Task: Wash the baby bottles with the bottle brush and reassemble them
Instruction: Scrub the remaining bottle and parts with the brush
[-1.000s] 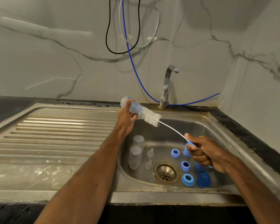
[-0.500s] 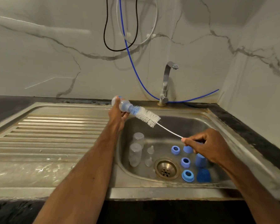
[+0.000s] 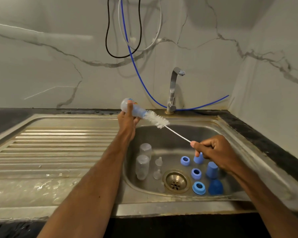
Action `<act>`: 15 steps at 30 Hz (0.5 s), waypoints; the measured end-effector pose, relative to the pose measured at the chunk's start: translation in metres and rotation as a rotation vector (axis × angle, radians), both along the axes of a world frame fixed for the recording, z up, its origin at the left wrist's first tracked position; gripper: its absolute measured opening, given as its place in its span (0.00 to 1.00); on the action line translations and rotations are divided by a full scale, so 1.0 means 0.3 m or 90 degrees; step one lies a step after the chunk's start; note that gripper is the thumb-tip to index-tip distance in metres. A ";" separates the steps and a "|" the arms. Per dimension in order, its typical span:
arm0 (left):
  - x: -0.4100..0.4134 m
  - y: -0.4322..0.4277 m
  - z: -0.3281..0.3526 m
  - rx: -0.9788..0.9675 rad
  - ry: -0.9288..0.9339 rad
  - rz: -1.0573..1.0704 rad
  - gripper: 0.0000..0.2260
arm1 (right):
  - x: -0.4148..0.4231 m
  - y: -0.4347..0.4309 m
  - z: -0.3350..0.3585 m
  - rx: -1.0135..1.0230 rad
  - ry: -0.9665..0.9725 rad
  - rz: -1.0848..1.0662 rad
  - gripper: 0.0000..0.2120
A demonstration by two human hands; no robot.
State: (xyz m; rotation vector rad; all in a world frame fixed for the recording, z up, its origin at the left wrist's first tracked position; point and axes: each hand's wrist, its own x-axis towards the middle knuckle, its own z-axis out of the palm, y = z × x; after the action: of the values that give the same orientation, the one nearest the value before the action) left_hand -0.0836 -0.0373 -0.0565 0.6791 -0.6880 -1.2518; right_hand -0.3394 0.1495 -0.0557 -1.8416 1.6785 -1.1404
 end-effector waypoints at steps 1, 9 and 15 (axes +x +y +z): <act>0.010 -0.005 0.001 0.000 0.027 0.035 0.08 | -0.012 0.001 0.001 -0.001 -0.006 -0.002 0.20; -0.020 0.032 0.009 0.018 -0.025 -0.039 0.08 | -0.042 -0.006 -0.006 -0.046 0.016 -0.070 0.17; 0.004 0.021 -0.036 0.044 -0.009 -0.073 0.14 | -0.019 -0.023 -0.017 -0.045 0.040 -0.069 0.14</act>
State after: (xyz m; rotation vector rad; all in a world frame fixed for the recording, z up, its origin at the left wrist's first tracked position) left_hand -0.0824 -0.0309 -0.0671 0.7140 -0.7062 -1.3828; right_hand -0.3450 0.1425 -0.0609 -1.8658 1.8153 -1.2118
